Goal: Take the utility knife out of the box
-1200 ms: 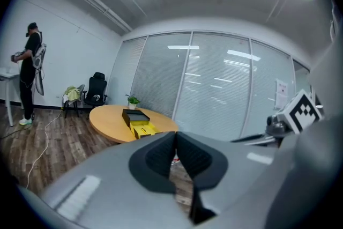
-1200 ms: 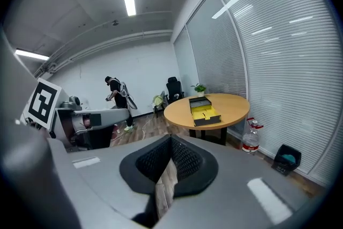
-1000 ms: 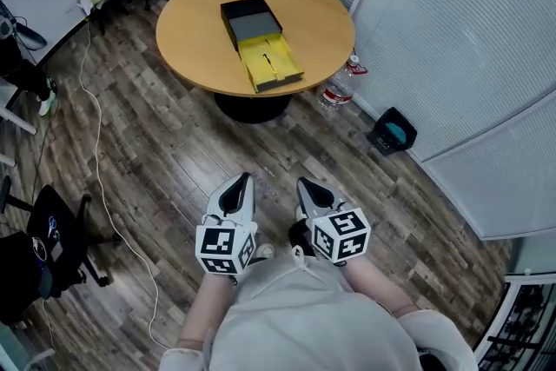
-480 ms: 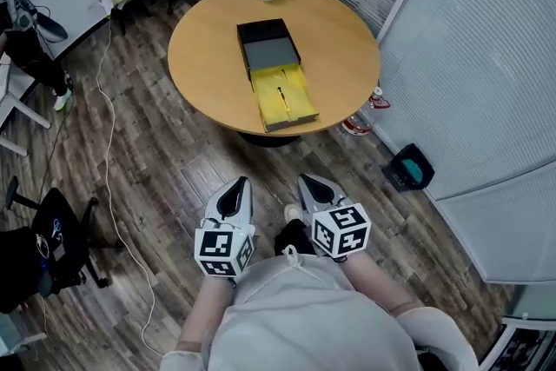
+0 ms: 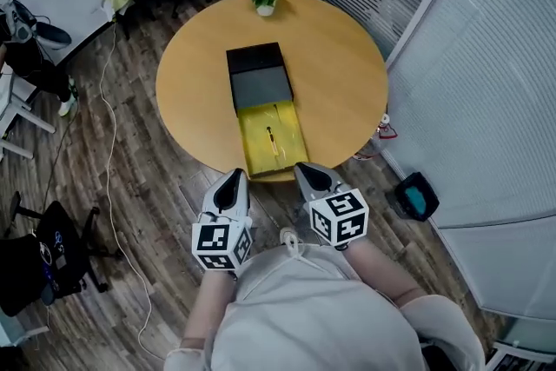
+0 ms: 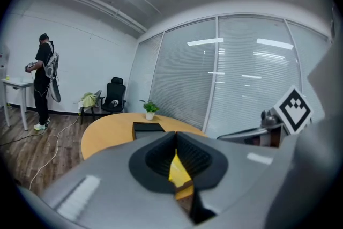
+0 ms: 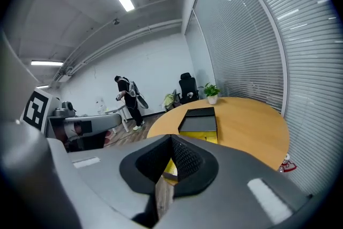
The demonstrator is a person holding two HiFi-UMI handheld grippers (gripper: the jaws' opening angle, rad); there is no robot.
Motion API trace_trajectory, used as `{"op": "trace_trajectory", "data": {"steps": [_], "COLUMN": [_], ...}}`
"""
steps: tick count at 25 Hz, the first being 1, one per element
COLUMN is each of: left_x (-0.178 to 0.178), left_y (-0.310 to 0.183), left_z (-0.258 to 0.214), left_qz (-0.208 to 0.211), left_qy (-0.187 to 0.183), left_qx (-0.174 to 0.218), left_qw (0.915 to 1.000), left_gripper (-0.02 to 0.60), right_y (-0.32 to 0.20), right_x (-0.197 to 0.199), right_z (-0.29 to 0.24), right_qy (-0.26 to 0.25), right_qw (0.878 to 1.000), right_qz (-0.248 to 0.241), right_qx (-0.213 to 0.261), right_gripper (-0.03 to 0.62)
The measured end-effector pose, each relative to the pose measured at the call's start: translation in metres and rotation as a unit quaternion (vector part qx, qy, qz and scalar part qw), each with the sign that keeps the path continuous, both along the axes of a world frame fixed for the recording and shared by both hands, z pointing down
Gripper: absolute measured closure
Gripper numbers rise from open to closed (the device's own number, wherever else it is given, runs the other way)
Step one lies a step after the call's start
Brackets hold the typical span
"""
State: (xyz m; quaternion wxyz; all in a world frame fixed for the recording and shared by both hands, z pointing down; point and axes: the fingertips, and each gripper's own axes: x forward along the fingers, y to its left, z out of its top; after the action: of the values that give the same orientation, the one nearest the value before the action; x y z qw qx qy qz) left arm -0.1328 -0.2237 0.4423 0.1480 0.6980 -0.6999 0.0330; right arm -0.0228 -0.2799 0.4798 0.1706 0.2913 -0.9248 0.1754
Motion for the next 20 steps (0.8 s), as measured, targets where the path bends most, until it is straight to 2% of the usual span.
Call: {"op": "trace_trajectory", "data": {"steps": [8,14,20], "left_x": [-0.016,-0.045,-0.089], "left_y": [-0.060,-0.093,-0.126], "left_z": [0.026,0.048,0.068], "left_qz": [-0.018,-0.005,0.005], "left_qy": [0.012,0.022,0.036], "left_qx": [-0.035,-0.056,-0.071], "left_qw": [0.9992,0.9982,0.9968], "left_gripper": [0.575,0.575,0.575], "right_y": [-0.072,-0.091,-0.109], "right_x": [-0.016,-0.049,-0.083], "right_z": [0.022,0.061,0.109], "right_qy": [0.016,0.080,0.146], "right_qw": [0.999,0.994,0.982], "right_qz": [-0.013,-0.037,-0.042], "right_qx": [-0.029,-0.058,-0.111], "right_gripper": [0.594,0.594,0.594]}}
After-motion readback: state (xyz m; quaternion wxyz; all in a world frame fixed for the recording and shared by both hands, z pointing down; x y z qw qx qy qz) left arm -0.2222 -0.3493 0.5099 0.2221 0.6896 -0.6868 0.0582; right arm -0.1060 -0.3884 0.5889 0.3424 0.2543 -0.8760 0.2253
